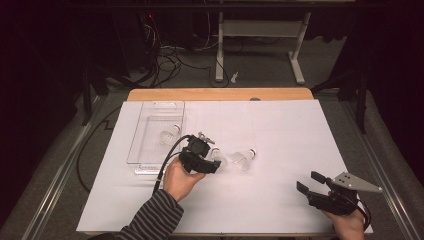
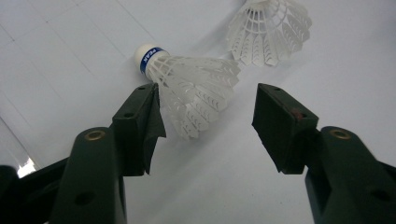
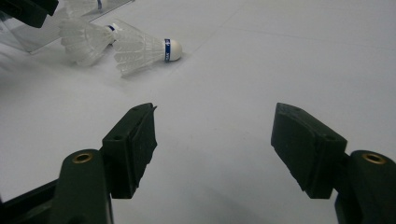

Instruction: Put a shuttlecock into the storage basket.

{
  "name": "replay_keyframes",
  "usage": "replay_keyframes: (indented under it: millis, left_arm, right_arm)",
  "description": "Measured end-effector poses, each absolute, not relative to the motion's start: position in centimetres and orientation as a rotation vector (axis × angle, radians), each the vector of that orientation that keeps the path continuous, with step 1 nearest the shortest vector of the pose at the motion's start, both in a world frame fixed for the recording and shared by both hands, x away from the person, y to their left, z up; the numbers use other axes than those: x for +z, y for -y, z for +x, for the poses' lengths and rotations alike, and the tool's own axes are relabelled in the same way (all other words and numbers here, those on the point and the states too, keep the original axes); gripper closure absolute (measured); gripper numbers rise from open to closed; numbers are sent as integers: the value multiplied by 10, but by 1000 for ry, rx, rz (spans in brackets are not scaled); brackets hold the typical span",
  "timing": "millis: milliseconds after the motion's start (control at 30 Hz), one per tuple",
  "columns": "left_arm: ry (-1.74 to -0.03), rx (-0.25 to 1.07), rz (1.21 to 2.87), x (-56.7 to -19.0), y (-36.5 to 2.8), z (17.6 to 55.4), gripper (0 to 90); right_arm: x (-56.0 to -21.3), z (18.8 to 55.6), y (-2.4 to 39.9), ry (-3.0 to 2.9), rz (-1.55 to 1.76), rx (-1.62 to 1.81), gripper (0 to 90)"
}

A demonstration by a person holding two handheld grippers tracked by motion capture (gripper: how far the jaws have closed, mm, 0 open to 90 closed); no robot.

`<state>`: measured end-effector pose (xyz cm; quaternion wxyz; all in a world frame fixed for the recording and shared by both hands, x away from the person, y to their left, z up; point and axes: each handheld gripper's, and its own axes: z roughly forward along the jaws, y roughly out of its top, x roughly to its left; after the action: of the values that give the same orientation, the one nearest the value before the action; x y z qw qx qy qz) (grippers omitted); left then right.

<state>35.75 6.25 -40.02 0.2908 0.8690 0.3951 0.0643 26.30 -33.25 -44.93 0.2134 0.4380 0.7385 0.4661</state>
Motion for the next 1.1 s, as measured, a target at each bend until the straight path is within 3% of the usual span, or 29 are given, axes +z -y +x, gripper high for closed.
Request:
replay_keyframes:
  millis: [733, 1100]
  left_arm:
    - [-1118, 139, 2375, -411, -57, 368, 439]
    - [-1144, 122, 2382, -416, -56, 373, 487]
  right_arm:
    - [-449, 263, 333, -2050, 1216, 1294, 314]
    - [-449, 263, 333, -2051, 1215, 1295, 313]
